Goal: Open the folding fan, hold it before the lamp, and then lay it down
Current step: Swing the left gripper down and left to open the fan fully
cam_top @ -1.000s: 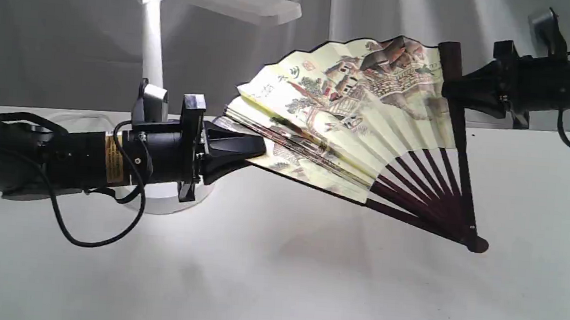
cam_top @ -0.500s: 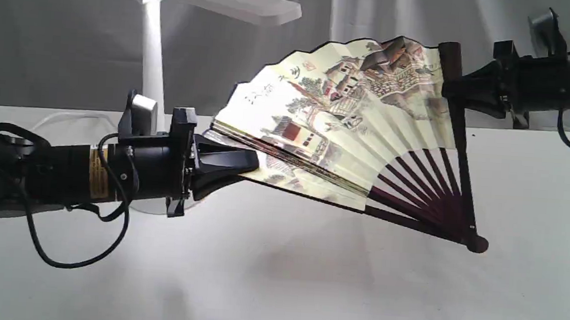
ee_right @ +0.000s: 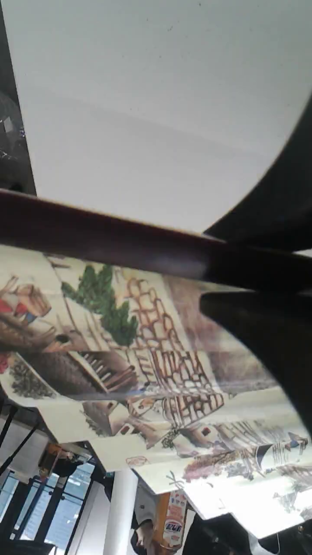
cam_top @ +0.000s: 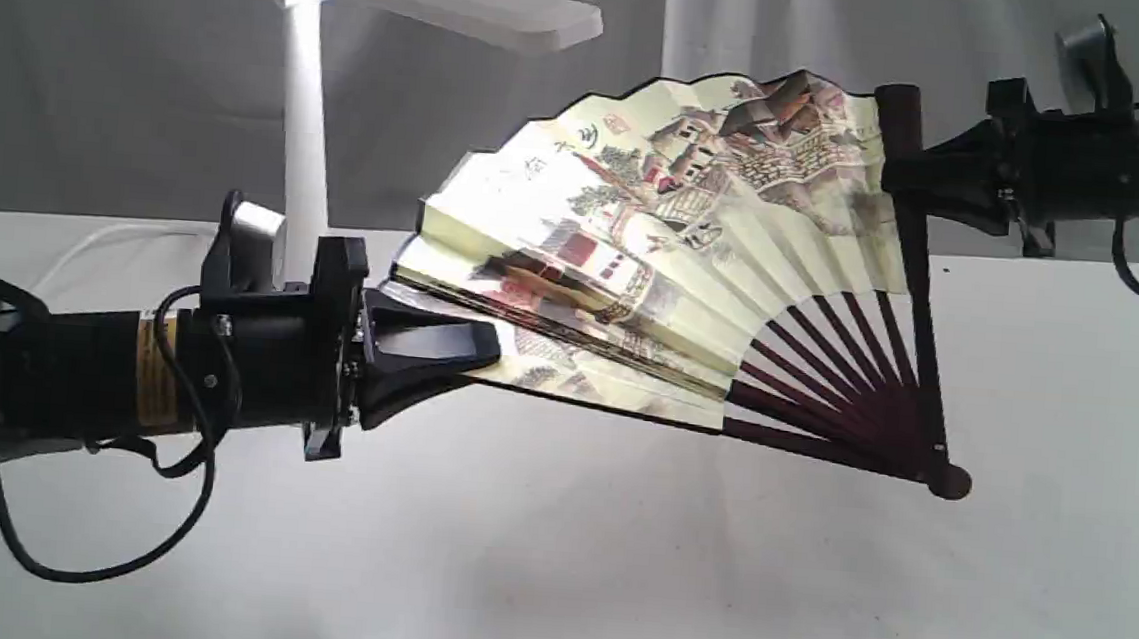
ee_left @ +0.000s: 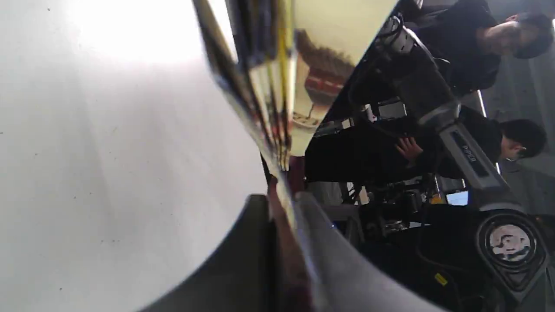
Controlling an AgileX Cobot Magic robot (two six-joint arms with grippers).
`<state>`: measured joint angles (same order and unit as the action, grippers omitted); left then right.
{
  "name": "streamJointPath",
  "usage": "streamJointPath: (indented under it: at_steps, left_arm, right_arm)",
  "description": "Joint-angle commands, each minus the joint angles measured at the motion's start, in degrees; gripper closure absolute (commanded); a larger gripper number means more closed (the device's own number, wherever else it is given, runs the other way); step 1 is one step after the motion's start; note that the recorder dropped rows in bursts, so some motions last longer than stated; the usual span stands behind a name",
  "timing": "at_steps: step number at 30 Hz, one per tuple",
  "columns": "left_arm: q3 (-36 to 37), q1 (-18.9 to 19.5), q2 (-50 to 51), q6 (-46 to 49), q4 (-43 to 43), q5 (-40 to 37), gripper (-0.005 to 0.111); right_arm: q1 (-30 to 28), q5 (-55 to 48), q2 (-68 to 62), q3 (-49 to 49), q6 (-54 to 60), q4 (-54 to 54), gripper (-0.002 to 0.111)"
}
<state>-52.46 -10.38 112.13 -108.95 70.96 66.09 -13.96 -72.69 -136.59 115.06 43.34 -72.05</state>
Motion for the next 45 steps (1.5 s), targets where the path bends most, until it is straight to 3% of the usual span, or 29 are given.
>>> streamJointPath:
  at_steps: [1,45]
  left_arm:
    - [2.2,-0.1,-1.9,1.5,4.6,3.9,0.107]
    - [14.3,-0.2,-4.3,7.5,3.7,3.9,0.107]
  right_arm:
    - [-0.9,4.5,0.2,0.0,2.4,0.7,0.108]
    - [-0.9,10.0,0.2,0.0,0.7,0.4,0.108]
